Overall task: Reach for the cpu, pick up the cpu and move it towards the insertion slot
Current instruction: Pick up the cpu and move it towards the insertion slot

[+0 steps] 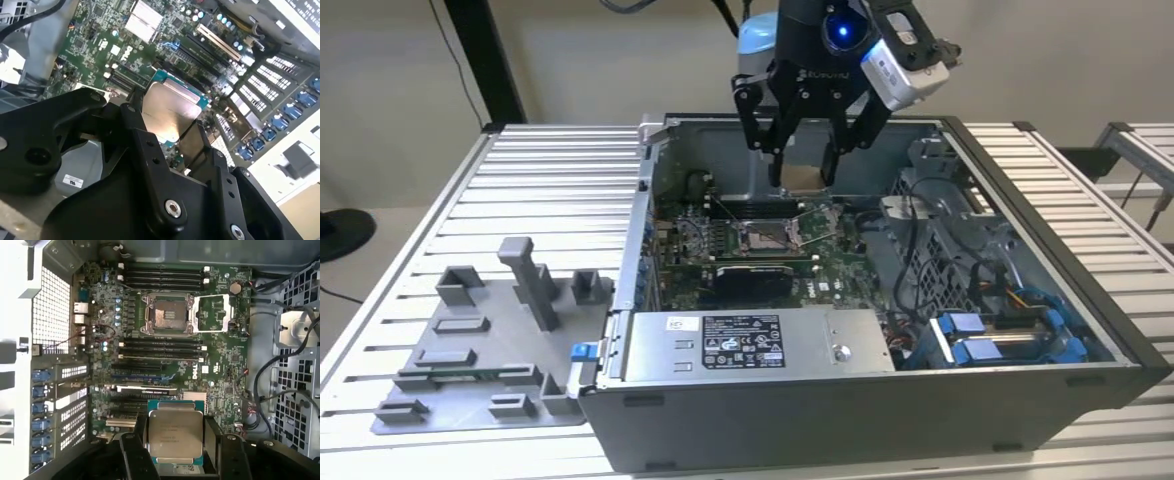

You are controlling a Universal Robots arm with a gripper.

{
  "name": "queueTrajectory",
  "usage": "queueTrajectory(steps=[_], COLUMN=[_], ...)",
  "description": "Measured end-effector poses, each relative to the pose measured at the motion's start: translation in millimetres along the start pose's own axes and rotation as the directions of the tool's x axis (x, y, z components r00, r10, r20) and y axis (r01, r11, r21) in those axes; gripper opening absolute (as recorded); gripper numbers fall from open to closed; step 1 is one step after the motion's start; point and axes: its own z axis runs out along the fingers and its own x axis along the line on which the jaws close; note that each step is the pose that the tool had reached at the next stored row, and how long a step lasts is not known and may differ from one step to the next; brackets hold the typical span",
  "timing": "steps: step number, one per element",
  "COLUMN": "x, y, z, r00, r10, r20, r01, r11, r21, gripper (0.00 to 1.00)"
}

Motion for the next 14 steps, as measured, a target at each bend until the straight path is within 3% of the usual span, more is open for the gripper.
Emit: queueTrajectory(steps=[14], x=[0.0], y=[45.3], z=[4.9], r00=[1.0], r10=[0.0], r20=[0.0], r01=[0.0], r11=[1.0], r21=[0.0], gripper=[0.0])
